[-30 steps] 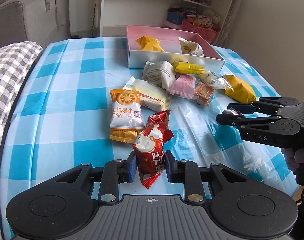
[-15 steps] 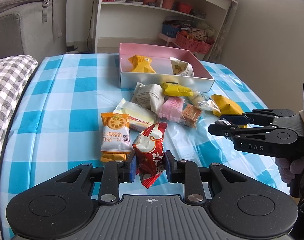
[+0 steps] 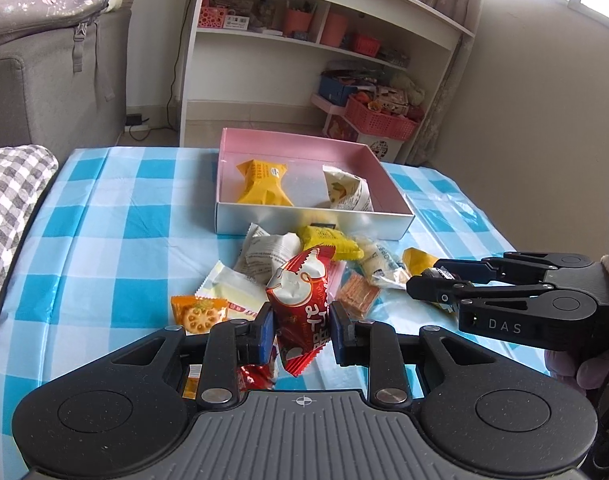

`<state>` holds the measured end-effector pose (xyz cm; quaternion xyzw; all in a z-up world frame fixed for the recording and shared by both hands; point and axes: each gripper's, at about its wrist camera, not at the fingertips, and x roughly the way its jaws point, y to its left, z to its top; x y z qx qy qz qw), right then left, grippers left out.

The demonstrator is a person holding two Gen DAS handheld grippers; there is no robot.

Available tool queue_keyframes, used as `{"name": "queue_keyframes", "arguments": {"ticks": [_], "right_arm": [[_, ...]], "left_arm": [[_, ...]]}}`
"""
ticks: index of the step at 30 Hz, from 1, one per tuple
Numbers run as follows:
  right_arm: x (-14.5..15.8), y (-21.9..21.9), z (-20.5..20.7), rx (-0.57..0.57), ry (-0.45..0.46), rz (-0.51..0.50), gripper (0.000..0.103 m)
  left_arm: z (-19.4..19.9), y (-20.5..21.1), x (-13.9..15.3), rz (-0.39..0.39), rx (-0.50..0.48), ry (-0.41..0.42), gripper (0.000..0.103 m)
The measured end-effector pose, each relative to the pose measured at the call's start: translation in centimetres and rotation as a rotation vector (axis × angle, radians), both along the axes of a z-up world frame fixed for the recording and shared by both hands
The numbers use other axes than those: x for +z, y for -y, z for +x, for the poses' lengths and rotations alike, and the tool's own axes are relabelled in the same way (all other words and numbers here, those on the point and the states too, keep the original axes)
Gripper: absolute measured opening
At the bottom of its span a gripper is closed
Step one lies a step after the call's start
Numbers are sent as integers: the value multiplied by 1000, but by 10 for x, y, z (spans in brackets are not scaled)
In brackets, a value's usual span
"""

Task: Organize snacks
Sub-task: 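Carry both candies into the pink box and open both grippers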

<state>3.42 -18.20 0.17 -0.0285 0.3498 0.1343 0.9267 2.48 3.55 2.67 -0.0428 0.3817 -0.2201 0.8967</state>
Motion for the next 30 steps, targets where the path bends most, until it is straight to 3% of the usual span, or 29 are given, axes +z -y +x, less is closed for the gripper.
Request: {"name": "queue_keyframes", "arguments": {"ticks": [14,20,30], "right_arm": [[10,17,44,-112,10,28,35],[5,32,70,-193,-14,101,35],[-5,55,118,-275,-24,157,35]], "left_arm": [[51,36,4,-25,61,4,25],[79,57,-1,-56,85,-16,25],[140,89,-13,-33,72,-30,26]]}}
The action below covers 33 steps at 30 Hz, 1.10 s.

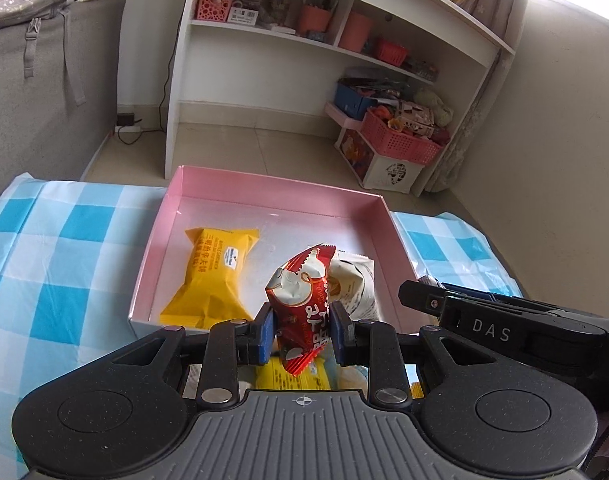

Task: Organize snacks
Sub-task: 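Carry both candies into the pink box and open both grippers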

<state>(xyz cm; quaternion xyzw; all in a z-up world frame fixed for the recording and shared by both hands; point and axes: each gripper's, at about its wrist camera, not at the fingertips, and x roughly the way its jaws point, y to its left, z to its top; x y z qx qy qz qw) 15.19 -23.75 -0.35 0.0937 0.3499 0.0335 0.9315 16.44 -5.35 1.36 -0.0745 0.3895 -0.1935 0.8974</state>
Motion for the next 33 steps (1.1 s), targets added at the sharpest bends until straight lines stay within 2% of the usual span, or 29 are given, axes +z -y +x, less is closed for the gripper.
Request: {"name": "queue_keyframes", "arguments": {"ticks": [9,18,21,22,25,26,29,33], "right_arm": [[-13,14,28,-42,-5,80,35],[-22,17,38,-45,-26,118,37],[-21,18,38,-45,-22,134,50],[-20,19,37,-41,-18,140,51],[-17,19,37,-34,-12,143,56],[-16,19,36,-33,-9,143,58],[-11,19,34,-47,-2,134,67],[-4,23,28,-54,-2,133,70]], "left_arm": [[39,27,-15,55,-33,5,26],[66,33,-30,98,6,-12,26],[68,35,-30,108,5,11,30],[69,35,-30,109,1,12,31],[67,31,-30,91,10,12,50],[66,30,-29,88,12,13,53],[62,28,-25,90,10,7,55],[53,24,-15,91,-2,10,62]]}}
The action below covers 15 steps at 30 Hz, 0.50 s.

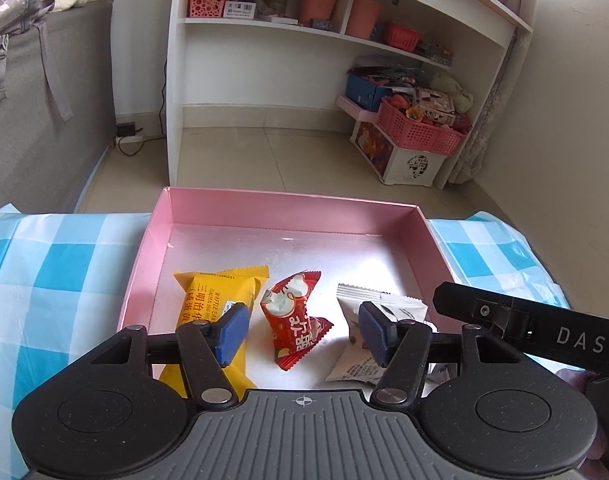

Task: Organize snacks
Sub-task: 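Carry both candies into the pink box and open both grippers, then withdraw both grippers from the box back over the snack pile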

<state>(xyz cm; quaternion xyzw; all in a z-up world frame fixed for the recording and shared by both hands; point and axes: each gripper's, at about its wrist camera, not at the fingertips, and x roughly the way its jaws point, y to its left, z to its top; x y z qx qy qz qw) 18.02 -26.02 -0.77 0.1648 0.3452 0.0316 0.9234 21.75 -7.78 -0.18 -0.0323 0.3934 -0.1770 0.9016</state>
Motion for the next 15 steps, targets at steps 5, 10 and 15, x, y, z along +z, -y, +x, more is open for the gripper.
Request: {"name": "queue_keyframes", "arguments": {"ticks": [5,10,15], "right_arm": [[10,3,-10,-11,-1,-12,75],[21,3,-23,-12,0,-31,81],[30,0,-42,-3,0,-50,88]], "left_arm": [[-17,-3,13,10,-20,10,69],[-39,-10,21,15,-37,1,75],[-62,-17,26,32,-47,-10,82]]}}
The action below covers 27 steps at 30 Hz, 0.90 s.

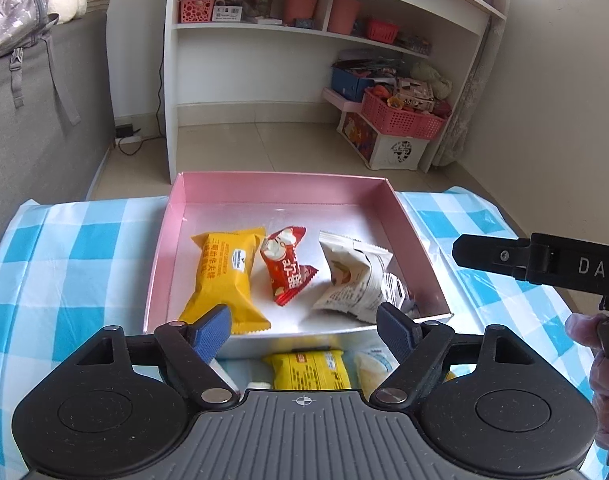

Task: Organize snacks
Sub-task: 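Withdraw both grippers from the box back over the snack pile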

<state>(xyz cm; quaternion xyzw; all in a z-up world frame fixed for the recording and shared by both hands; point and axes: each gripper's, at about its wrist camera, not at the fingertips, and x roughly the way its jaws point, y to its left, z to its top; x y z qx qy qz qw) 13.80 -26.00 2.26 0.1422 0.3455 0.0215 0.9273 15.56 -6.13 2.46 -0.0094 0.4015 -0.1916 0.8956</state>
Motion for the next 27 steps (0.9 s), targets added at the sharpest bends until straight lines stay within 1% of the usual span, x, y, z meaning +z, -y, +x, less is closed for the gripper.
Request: {"name": "queue_keyframes", "arguments": {"ticks": [12,20,27], "right_arm": [[11,-14,-42,47,0,-43,94],[9,-25,-63,81,5,-77,99],[-3,-28,-80,88,13,-111,103]], "left_arm": [[-57,-17,10,44,-28,-1,91],[-90,-31,7,77,-32,-5,97],[-112,-48,-4,53,-12,11,101]]}}
